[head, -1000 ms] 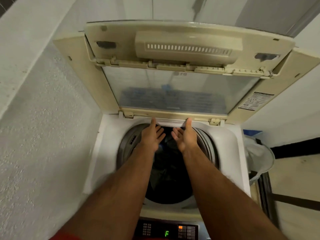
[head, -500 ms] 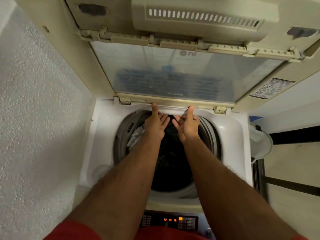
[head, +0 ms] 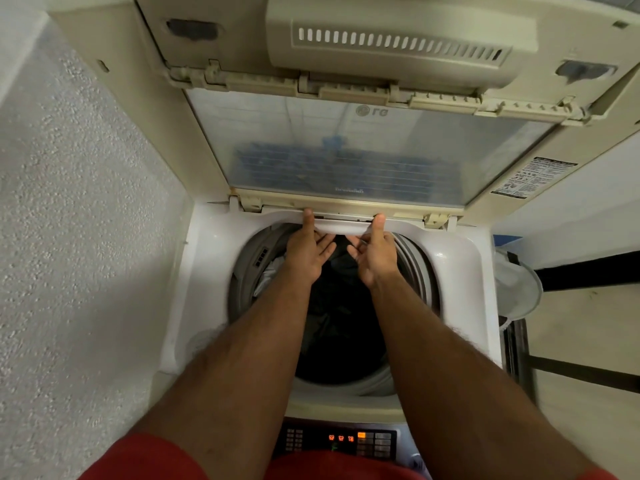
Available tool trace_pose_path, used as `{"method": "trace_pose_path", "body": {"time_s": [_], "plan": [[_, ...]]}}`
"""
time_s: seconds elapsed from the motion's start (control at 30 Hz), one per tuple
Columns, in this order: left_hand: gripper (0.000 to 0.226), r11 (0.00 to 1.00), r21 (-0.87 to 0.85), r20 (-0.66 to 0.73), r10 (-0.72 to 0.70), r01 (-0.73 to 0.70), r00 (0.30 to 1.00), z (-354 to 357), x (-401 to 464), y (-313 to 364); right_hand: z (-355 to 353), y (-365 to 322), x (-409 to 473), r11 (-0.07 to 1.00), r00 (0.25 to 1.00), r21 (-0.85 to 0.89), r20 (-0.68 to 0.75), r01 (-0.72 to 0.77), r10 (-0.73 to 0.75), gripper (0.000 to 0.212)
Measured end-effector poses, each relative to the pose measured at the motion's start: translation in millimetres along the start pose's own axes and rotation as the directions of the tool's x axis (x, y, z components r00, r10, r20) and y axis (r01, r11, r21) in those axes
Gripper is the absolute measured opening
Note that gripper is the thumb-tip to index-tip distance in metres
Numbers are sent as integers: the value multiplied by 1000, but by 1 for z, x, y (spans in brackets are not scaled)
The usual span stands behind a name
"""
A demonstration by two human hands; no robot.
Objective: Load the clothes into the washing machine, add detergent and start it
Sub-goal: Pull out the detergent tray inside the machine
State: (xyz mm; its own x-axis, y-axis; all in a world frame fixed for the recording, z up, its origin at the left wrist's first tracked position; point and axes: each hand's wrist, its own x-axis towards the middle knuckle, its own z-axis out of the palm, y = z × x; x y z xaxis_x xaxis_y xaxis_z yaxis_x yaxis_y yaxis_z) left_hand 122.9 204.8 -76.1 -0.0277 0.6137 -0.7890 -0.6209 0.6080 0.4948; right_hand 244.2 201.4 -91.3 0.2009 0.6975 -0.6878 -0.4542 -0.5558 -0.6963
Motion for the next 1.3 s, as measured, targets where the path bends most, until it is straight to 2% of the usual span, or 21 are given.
{"method": "trace_pose_path", "body": {"time_s": [0.17, 0.37, 0.63, 0.8, 1.17, 1.23, 1.3], "plan": [[39, 999, 45, 23, 28, -29, 999, -18, 8, 4, -11, -1, -3, 998, 999, 44, 13, -45, 44, 29], [24, 991, 121, 1, 56, -56, 998, -16, 7, 8, -16, -14, -4, 993, 995, 69, 34, -100, 98, 20], [36, 982, 175, -12, 70, -67, 997, -19, 1, 6, -17, -13, -10, 995, 995, -31, -10, -99, 99, 18], [41, 983, 180, 7, 38, -38, 999, -30, -13, -4, -25, -4, -20, 995, 996, -24, -9, -93, 93, 23], [44, 964, 264, 1, 13, -13, 1000, -40, -34, -5, -32, -6, -43, 980, 979, -20, 41, -197, 197, 22], [44, 957, 290, -17, 20, -14, 1000, -42, -40, -4, -36, -2, -44, 981, 986, -97, -20, -168, 167, 19], [27, 948, 316, -35, 58, -44, 998, -45, -49, -6, -41, 2, -50, 980, 994, -183, -93, -73, 57, 15]]}}
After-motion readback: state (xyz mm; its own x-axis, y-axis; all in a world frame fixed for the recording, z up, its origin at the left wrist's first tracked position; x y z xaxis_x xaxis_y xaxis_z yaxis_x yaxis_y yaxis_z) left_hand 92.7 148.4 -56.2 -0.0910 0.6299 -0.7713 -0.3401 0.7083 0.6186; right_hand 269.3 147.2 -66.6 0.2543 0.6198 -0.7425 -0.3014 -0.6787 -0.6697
